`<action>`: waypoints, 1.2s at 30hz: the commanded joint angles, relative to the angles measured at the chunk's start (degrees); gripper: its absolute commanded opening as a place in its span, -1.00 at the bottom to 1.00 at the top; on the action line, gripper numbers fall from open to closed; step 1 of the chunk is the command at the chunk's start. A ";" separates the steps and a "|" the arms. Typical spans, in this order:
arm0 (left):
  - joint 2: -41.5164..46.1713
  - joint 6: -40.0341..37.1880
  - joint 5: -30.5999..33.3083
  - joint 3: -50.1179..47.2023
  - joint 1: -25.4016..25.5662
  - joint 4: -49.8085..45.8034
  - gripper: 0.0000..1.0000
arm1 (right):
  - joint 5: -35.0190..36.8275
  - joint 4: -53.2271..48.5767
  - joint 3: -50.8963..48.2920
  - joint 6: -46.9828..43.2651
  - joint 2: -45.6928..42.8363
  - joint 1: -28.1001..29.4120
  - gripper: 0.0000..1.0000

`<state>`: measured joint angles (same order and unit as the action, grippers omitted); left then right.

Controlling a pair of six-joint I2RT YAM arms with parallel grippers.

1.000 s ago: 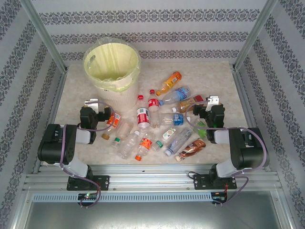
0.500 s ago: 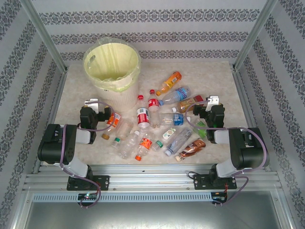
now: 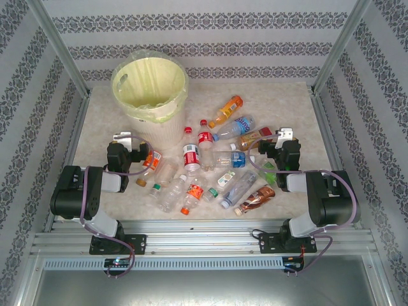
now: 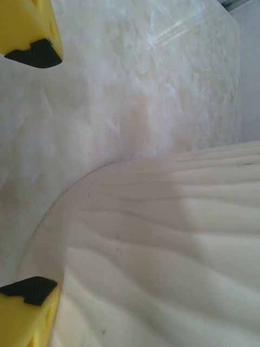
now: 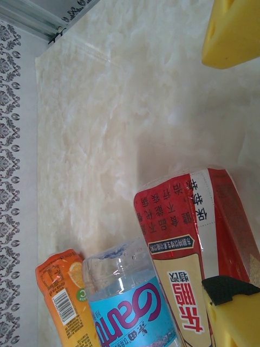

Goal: Put the plastic bottles in the bin

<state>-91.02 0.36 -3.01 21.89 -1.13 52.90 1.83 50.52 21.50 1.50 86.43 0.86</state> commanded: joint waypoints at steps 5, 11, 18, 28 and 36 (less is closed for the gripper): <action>0.22 -0.71 -0.80 0.61 0.33 -0.08 1.00 | -0.43 0.81 0.56 0.08 0.14 -0.20 0.97; 0.23 -0.77 -0.91 0.69 0.32 -0.11 1.00 | -0.42 0.81 0.56 0.08 0.15 -0.20 0.97; 0.23 -0.73 -0.94 0.70 0.23 -0.23 1.00 | -0.45 0.80 0.58 0.07 0.14 -0.20 0.96; 6.14 -0.10 1.46 -1.73 0.30 -0.45 1.00 | 0.22 -6.65 2.50 0.47 -4.26 -0.22 0.96; 23.68 7.80 5.27 5.44 1.48 -28.36 1.00 | 2.97 -31.80 8.75 5.52 -19.80 0.58 0.96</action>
<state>-71.57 3.55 0.49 24.34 -0.69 36.69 2.66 29.65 27.75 3.97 70.67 0.91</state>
